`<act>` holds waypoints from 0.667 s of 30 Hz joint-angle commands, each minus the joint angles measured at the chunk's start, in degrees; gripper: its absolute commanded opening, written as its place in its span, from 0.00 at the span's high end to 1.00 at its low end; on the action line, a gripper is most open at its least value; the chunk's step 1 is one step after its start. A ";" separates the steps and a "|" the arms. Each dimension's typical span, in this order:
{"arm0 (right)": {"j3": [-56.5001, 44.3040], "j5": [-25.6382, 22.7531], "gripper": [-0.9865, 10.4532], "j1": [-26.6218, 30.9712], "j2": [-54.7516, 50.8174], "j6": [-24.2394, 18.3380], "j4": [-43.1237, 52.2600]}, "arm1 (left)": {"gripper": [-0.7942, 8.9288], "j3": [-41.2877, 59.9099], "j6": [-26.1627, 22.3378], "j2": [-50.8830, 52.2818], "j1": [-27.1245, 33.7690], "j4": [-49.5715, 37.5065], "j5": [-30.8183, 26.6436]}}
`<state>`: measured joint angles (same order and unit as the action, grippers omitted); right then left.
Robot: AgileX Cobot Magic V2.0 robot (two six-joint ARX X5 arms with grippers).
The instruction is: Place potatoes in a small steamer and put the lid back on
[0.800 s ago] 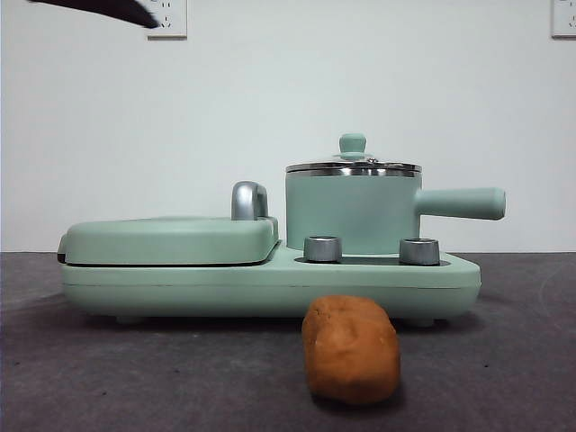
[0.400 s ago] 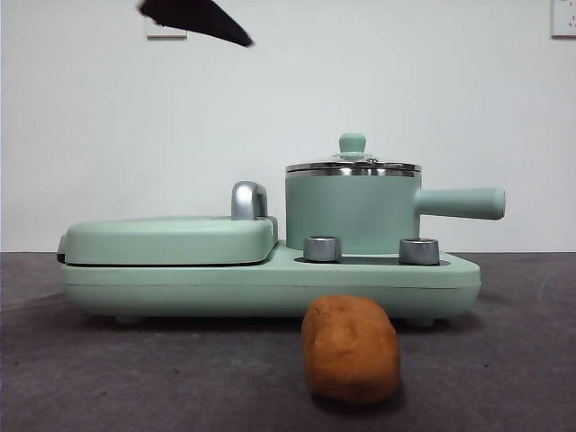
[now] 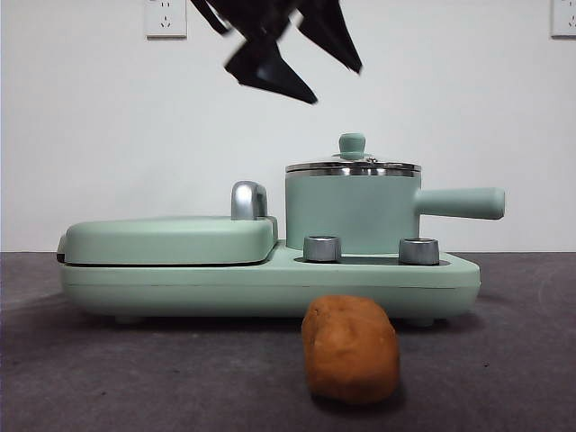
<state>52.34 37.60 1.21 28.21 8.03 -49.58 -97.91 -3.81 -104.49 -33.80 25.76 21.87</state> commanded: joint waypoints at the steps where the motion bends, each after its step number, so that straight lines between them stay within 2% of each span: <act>1: 0.94 0.35 0.49 0.00 0.31 -1.44 0.24 | 0.50 -2.73 -1.11 -3.28 -0.85 -3.32 -2.05; 3: 0.94 0.35 0.49 0.00 0.28 -1.44 0.24 | 0.50 -2.84 -1.11 -4.92 -0.85 -6.23 -4.07; 9: 0.94 0.35 0.49 0.00 0.31 -1.44 0.24 | 0.50 -2.84 -1.36 -8.13 -0.83 -11.72 -4.31; 20: 0.94 0.35 0.49 0.00 0.28 -1.44 0.22 | 0.50 -2.84 -2.93 -11.02 -0.87 -11.85 -4.28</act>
<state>52.34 37.74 1.21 28.21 7.29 -49.63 -98.98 -5.45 -113.75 -34.15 14.39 17.72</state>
